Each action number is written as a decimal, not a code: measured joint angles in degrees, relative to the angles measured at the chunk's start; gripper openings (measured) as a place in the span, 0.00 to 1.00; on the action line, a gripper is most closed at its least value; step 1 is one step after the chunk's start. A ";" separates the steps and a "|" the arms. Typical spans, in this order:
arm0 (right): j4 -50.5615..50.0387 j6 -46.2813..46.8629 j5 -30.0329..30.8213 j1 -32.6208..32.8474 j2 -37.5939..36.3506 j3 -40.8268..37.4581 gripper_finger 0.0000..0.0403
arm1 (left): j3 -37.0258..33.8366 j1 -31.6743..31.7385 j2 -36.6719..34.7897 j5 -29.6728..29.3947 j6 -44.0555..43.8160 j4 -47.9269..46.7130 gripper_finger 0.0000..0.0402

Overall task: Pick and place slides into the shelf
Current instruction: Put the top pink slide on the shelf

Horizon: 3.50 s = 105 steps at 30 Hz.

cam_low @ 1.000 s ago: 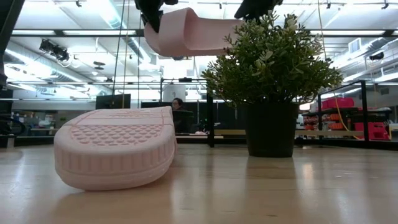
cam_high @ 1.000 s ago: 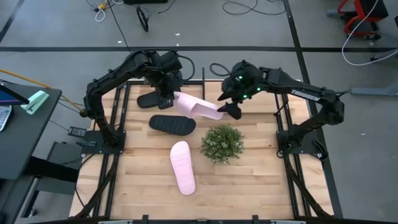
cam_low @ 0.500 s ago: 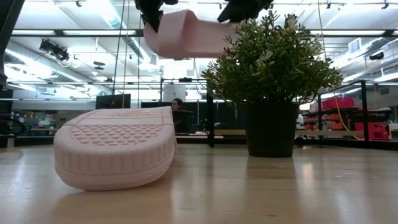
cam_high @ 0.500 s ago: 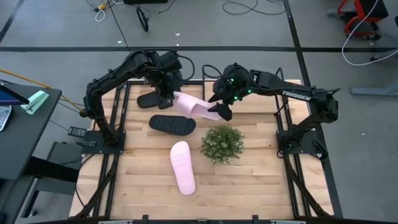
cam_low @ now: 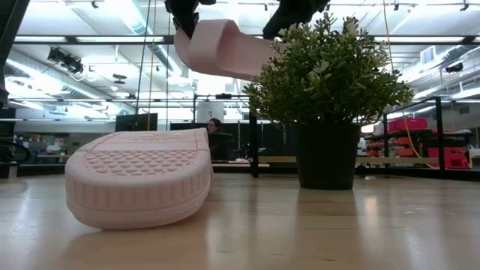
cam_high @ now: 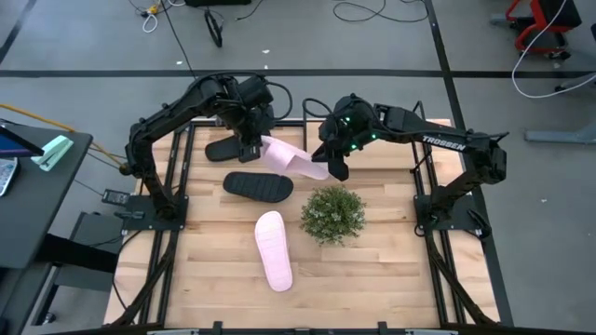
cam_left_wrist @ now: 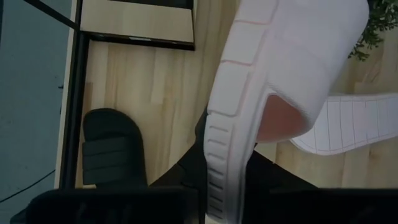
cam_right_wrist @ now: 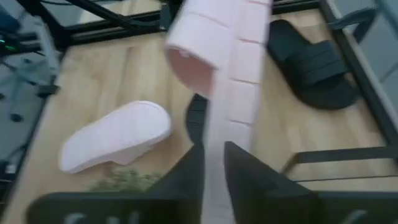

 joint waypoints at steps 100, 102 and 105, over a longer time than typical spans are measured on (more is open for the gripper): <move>-2.31 3.46 0.97 -3.81 1.16 -4.81 0.18 | -0.02 0.23 0.87 -4.18 1.02 9.48 0.29; -2.64 3.55 1.09 -4.12 1.18 -4.82 0.18 | -0.02 0.16 0.87 -5.71 1.03 9.31 0.34; -2.80 4.41 1.27 -4.79 1.02 -4.83 0.18 | -0.02 0.17 0.67 -7.48 1.09 9.25 0.39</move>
